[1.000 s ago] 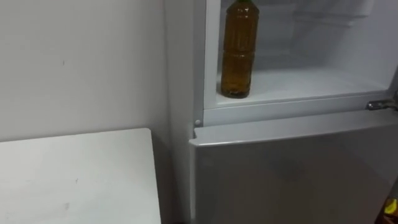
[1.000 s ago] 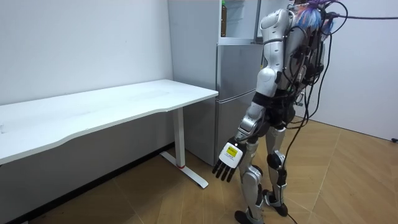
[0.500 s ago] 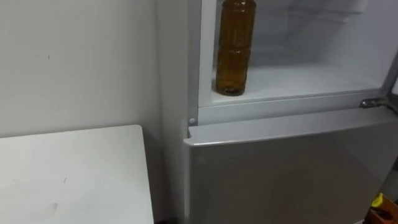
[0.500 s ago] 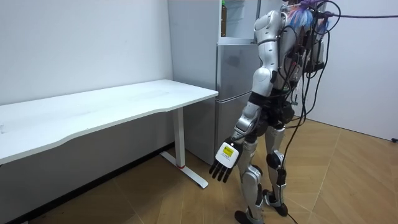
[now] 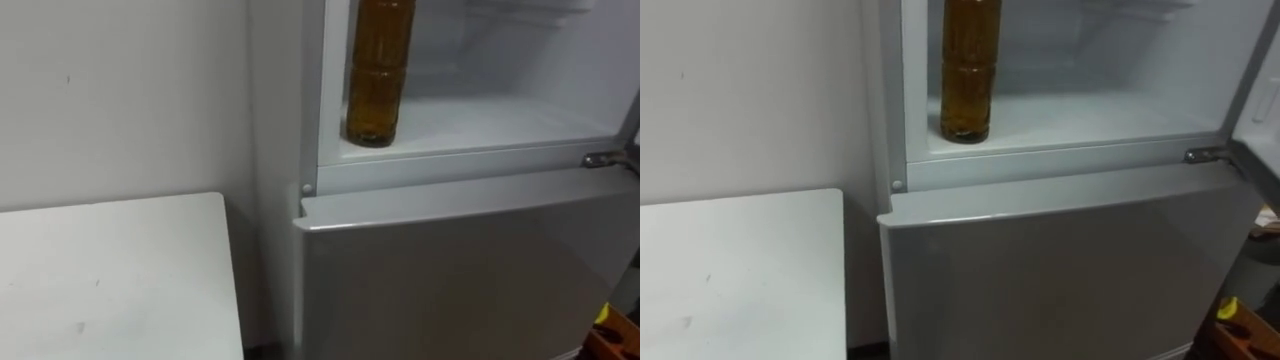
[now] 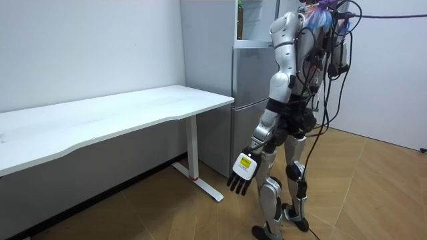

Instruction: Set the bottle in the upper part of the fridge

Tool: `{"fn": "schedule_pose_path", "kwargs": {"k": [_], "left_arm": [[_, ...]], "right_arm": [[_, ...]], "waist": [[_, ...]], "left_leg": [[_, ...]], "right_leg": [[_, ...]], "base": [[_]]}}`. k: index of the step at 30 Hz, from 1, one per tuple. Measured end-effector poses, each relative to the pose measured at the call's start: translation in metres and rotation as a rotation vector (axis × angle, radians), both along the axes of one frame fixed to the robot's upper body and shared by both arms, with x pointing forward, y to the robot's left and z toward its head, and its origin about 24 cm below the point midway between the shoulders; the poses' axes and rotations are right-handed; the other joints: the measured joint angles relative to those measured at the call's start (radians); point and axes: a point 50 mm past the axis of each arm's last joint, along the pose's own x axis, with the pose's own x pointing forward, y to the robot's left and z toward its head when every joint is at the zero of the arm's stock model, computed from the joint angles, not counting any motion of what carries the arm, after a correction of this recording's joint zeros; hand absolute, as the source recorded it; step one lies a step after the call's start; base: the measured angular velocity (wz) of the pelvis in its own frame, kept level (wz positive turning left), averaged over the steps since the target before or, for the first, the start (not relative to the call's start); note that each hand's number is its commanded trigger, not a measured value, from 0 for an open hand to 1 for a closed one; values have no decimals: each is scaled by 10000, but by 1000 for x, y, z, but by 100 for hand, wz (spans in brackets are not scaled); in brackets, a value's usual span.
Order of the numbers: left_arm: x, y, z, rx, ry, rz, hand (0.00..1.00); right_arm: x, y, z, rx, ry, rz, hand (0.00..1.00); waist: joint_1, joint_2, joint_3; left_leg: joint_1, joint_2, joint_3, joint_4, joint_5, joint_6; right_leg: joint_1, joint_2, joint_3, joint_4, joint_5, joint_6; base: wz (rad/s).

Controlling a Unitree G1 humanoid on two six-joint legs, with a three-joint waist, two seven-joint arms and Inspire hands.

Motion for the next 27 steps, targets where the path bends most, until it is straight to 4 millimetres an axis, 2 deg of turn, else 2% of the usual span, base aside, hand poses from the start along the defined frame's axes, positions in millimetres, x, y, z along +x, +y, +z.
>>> {"fn": "schedule_pose_path", "kwargs": {"k": [8,14,25,27], "left_arm": [[0,0,0,-34,-5,0,0],[0,0,0,-63,28,9,0],[0,-1,0,-17,321,-684,0],[0,-1,0,-13,364,-802,0]], "right_arm": [[2,3,-2,-22,191,205,0],[4,5,0,-416,379,325,0],[5,21,29,-2219,-201,644,0],[5,24,34,-2642,-225,755,0]], "waist": [[204,-102,11],[228,-140,3],[265,-55,-23],[258,22,-70]], "left_leg": [[2,-1,-7,14,1,3],[-23,2,-19,4,1,3],[-34,10,-26,0,0,1],[-32,17,-38,-11,-1,-1]], "right_leg": [[-6,-1,23,-15,-2,-2],[-23,5,23,-30,-3,-2],[17,10,-25,-31,1,-2],[5,17,-39,-30,3,-6]], "base": [[0],[0],[0],[0]]}}
